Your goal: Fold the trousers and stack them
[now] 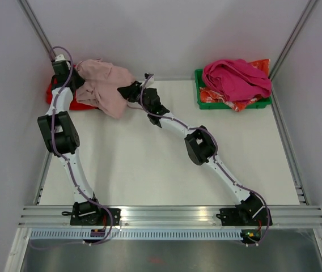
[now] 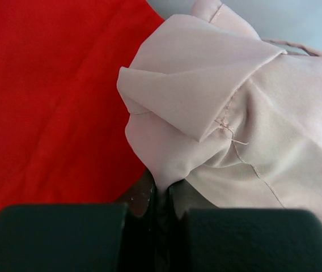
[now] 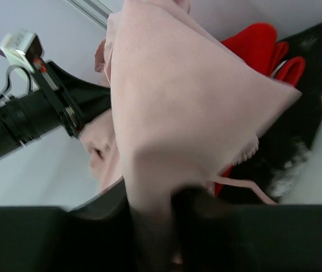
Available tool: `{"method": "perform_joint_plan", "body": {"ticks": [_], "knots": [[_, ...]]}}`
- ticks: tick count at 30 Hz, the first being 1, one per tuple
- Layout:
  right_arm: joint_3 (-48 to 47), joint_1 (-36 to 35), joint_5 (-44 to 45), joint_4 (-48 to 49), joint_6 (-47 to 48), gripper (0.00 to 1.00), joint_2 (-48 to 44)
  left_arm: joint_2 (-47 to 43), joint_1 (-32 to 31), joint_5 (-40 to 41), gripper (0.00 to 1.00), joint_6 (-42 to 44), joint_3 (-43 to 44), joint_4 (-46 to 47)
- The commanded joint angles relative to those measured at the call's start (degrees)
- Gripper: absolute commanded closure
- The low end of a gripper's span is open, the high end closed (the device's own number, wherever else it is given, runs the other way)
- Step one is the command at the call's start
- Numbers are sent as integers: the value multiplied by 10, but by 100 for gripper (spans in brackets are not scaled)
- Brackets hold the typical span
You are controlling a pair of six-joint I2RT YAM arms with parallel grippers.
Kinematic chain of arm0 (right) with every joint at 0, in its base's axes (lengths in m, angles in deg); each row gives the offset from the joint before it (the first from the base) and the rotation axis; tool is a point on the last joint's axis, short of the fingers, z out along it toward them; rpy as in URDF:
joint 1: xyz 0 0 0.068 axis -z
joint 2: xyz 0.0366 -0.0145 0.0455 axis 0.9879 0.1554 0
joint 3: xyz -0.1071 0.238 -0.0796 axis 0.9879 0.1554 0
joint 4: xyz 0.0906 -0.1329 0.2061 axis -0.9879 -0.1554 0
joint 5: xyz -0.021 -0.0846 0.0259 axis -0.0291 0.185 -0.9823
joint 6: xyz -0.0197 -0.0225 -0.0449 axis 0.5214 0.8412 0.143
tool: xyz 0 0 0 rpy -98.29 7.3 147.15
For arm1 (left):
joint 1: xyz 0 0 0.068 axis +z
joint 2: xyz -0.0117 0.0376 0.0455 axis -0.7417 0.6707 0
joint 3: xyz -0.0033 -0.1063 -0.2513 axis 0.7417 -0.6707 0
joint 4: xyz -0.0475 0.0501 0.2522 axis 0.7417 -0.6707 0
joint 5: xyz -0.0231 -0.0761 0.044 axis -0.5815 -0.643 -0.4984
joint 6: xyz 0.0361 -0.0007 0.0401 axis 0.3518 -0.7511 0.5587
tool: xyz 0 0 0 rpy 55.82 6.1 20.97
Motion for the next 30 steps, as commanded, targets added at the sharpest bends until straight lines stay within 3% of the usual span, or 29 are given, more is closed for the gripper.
{"method": "perform_joint_plan", "body": {"ticks": [1, 2, 5, 10, 13, 17, 18, 21, 24, 27, 30], "knots": [[5, 57, 10, 24, 48, 60, -32, 27, 122, 197, 98, 8, 48, 210], [10, 61, -4, 17, 55, 29, -38, 34, 123, 194, 98, 3, 49, 229], [41, 69, -54, 6, 80, 14, -64, 63, 123, 181, 98, -7, 62, 248], [103, 90, -116, -8, 71, 13, -117, 79, 123, 169, 98, 3, 83, 258], [157, 95, -143, 16, 90, 11, -150, 82, 123, 100, 98, 54, 79, 292], [166, 95, -159, 7, 94, 10, -159, 83, 122, -83, 97, 93, 64, 316], [167, 95, -168, 8, 92, 10, -160, 84, 122, -91, 96, 96, 64, 301], [189, 95, -197, 17, 71, 9, -171, 70, 122, -58, 68, 93, 63, 245], [236, 94, -235, 30, 67, 6, -203, 25, 107, -17, 25, 134, 48, 203], [315, 94, -238, 42, 78, 6, -263, -40, 85, 54, 8, 174, 16, 185], [369, 98, -247, 27, 91, 6, -319, -94, 59, 142, 4, 205, -20, 167]]}}
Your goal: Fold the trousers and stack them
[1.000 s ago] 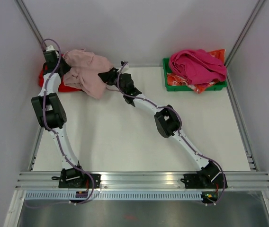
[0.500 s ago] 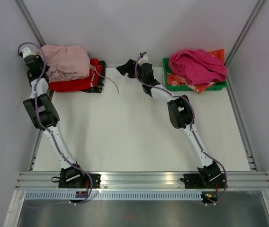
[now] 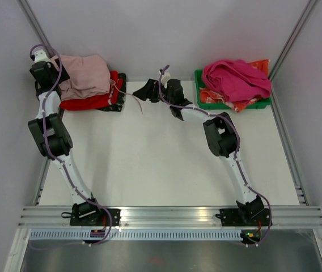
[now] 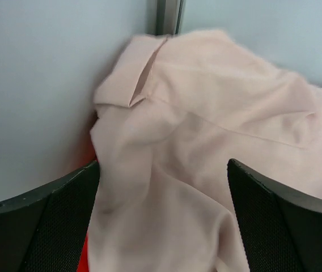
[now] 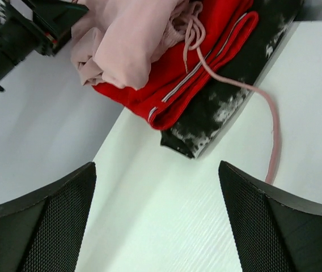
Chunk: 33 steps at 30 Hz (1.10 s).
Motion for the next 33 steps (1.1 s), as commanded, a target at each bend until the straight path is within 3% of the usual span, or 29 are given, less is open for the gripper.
{"method": "perform_joint_plan", "body": {"ticks": [1, 4, 6, 8, 11, 15, 18, 21, 28, 33], "knots": [[36, 11, -36, 21, 14, 6, -102, -143, -30, 113, 3, 87, -21, -4], [91, 24, -58, 25, 4, 6, -155, -220, -80, 170, 2, 122, -76, -3], [139, 36, -53, 16, 8, 6, -200, -249, -117, 254, 0, 135, -99, -22], [181, 47, -52, 7, 19, 6, -227, -276, -165, 334, 0, 89, -99, -96], [223, 59, -39, -13, 18, 5, -283, -326, -195, 280, 0, -144, -163, -152], [265, 86, -32, -34, 5, 5, -333, -368, -206, 175, 0, -439, -386, 38], [305, 112, -19, -63, 25, 3, -377, -326, -212, 147, 0, -584, -429, 143], [321, 134, -5, -105, 43, 2, -399, -266, -243, 148, 0, -671, -428, 191], [336, 162, -14, -125, 59, 2, -401, -168, -263, 217, 0, -729, -393, 262], [336, 166, -27, -125, 59, 2, -386, -121, -257, 236, 0, -712, -363, 330]]}}
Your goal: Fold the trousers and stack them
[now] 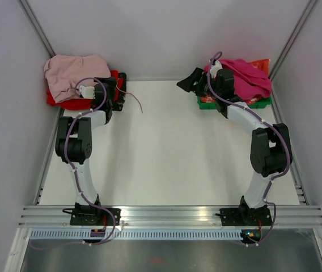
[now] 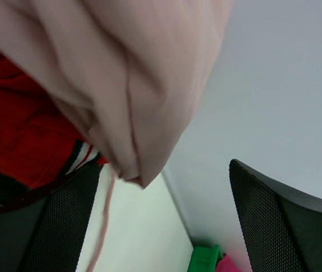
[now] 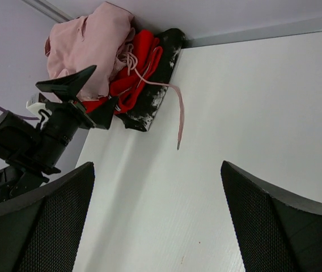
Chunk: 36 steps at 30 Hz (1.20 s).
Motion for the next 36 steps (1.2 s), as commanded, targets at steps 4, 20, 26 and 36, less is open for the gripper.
{"method": "perform_joint_plan", "body": {"ticks": [4, 20, 26, 36], "knots": [[-3, 1, -17, 6, 9, 2, 9, 46, 19, -1, 0, -54, 58, 127], [24, 0, -40, 41, -23, 2, 21, -107, 43, -81, 1, -94, -72, 49], [36, 1, -37, 47, -25, 2, 17, -63, 67, -81, 2, -90, -38, 77], [29, 0, -34, 45, -24, 2, 33, -17, 77, -76, 3, -77, 11, 5]]}}
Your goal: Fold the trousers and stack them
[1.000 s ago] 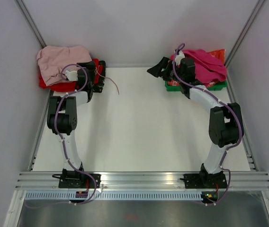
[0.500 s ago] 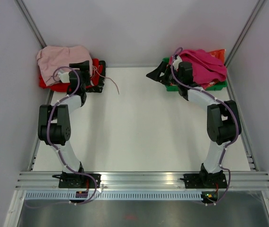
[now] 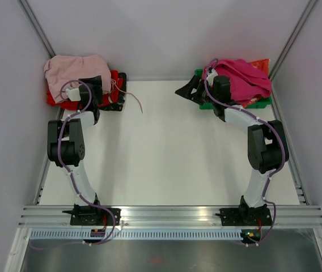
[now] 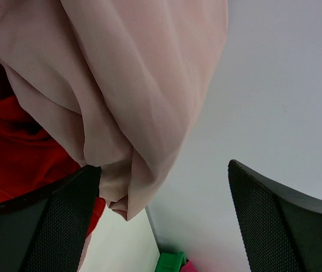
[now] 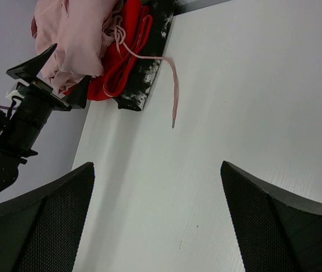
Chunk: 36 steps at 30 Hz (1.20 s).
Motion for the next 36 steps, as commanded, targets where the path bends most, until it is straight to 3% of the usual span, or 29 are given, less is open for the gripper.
{"method": "perform_joint_plan", "body": {"ticks": [1, 11, 17, 23, 28, 35, 36], "knots": [[-6, 0, -7, 27, -4, 2, 6, 11, 1, -6, 3, -16, 29, -26], [-5, 0, -18, 52, -25, 2, 27, -15, -5, -2, 3, -15, 3, -58], [-5, -4, -21, 51, -22, 2, 27, 33, -3, 1, 5, -20, 41, -25], [-5, -9, -22, 50, -21, 2, 34, 65, -3, 2, 19, -16, 91, -2], [-9, -11, -24, 55, -24, 2, 41, 87, -1, -1, 36, -18, 128, 6], [-12, -12, -28, 62, -31, 2, 52, 97, 1, 15, 35, -11, 158, -14], [-12, -13, -28, 62, -33, 2, 52, 105, 1, 15, 31, -7, 164, -26]]}}
